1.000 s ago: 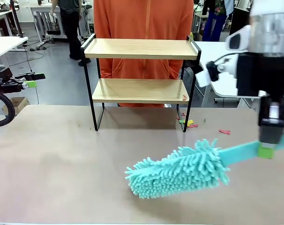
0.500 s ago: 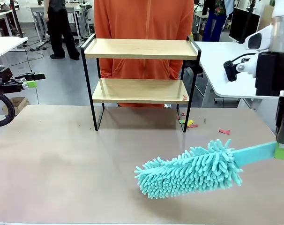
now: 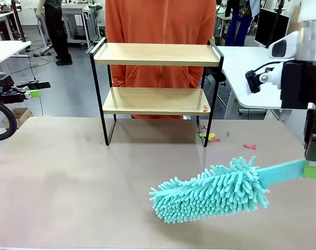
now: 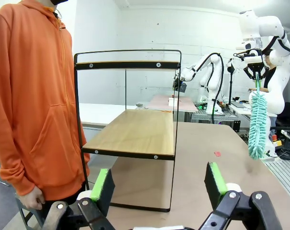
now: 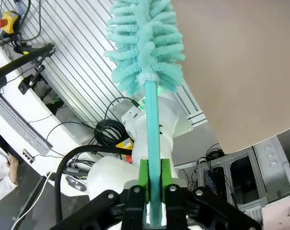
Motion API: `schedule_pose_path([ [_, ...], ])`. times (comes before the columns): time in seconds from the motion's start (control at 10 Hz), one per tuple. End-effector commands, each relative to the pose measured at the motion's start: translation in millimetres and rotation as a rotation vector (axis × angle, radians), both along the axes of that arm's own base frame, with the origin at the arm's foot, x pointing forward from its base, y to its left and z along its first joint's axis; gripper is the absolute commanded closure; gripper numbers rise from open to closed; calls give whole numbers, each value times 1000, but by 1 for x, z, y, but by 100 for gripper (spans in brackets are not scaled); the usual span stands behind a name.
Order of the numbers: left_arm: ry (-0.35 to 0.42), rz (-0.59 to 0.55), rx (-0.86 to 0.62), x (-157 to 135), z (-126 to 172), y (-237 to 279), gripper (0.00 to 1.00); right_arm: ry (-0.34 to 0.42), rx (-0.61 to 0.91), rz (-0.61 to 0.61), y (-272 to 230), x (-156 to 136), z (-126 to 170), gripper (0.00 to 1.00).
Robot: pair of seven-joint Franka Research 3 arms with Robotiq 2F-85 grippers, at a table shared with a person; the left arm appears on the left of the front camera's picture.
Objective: Clean the shelf.
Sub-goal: Hand the Duster back to the human.
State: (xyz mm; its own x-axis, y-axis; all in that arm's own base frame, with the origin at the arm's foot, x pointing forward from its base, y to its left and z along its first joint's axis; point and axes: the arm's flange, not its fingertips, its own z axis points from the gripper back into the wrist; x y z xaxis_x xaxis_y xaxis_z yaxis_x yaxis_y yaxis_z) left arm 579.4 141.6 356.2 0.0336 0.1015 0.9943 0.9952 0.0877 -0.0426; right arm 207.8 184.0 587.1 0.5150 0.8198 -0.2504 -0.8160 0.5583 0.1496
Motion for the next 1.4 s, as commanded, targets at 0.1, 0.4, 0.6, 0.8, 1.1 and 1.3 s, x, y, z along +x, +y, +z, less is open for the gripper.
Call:
schedule_pose_path([
  [0.1,-6,1,10,-3,3,-1,0,-3,4,3,2,-1,1,87],
  [0.4,-6,1,10,-3,3,-1,0,-3,4,3,2,-1,1,87],
  [0.6,-6,1,10,-3,3,-1,0,-3,4,3,2,-1,1,87],
  [0.8,-6,1,10,-3,3,-1,0,-3,4,3,2,-1,1,87],
  [1.1,-6,1,10,-3,3,-1,0,-3,4,3,2,-1,1,87],
  [1.3,-6,1,10,-3,3,-1,0,0,0,0,0,0,0,87],
])
